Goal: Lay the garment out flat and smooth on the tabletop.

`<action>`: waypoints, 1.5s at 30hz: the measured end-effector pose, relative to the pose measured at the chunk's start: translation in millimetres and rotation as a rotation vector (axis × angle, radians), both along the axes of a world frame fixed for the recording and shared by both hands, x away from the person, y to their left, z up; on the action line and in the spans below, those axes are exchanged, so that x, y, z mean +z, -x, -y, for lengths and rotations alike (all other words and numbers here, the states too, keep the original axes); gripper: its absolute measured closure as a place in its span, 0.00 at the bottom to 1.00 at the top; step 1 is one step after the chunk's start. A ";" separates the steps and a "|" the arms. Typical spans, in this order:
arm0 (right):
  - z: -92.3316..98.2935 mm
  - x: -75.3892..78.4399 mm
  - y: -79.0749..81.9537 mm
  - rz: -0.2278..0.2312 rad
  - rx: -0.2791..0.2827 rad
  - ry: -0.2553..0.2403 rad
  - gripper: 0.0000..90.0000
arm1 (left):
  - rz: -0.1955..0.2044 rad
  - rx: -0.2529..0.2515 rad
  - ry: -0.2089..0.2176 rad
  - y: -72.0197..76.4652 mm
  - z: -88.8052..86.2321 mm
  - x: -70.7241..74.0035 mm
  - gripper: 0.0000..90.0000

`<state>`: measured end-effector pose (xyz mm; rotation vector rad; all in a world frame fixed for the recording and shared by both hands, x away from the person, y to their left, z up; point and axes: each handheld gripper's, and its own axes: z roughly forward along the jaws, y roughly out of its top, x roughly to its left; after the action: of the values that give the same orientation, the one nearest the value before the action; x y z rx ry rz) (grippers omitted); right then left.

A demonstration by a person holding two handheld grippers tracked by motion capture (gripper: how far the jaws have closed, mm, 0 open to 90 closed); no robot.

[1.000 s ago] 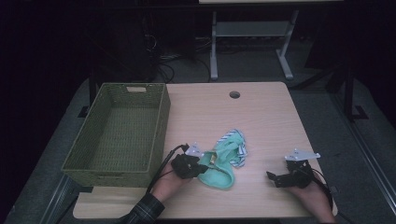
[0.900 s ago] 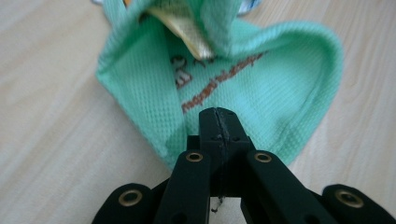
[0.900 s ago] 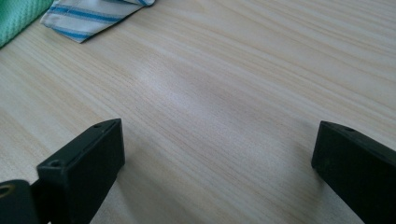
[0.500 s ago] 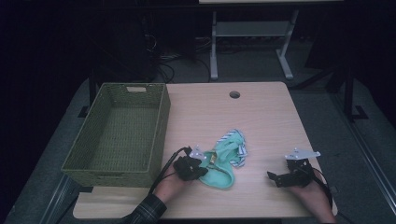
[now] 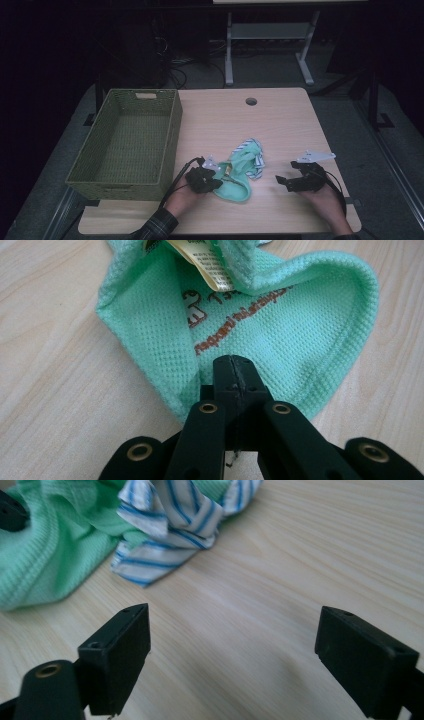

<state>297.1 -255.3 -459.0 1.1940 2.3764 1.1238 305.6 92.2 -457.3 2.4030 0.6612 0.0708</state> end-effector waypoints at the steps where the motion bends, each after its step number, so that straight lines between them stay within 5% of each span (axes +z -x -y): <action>1: -2.7 0.7 -1.5 -0.006 0.006 -0.004 0.18 | 0.000 0.000 0.000 -0.1 0.2 0.0 1.00; 17: -40.6 -2.3 -20.1 -0.035 0.100 -0.048 0.30 | -0.007 0.010 0.003 0.3 1.3 0.3 1.00; 34: -67.2 -13.8 -28.9 -0.035 0.074 0.004 0.35 | -0.009 0.009 0.004 0.1 1.4 0.2 1.00; 45: -70.9 -14.2 -26.3 0.003 0.092 0.053 0.71 | -0.009 0.006 0.001 0.3 1.7 0.4 1.00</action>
<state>323.5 -184.4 -473.1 1.0759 2.4651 1.0821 305.3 90.5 -456.9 2.4015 0.6732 0.0619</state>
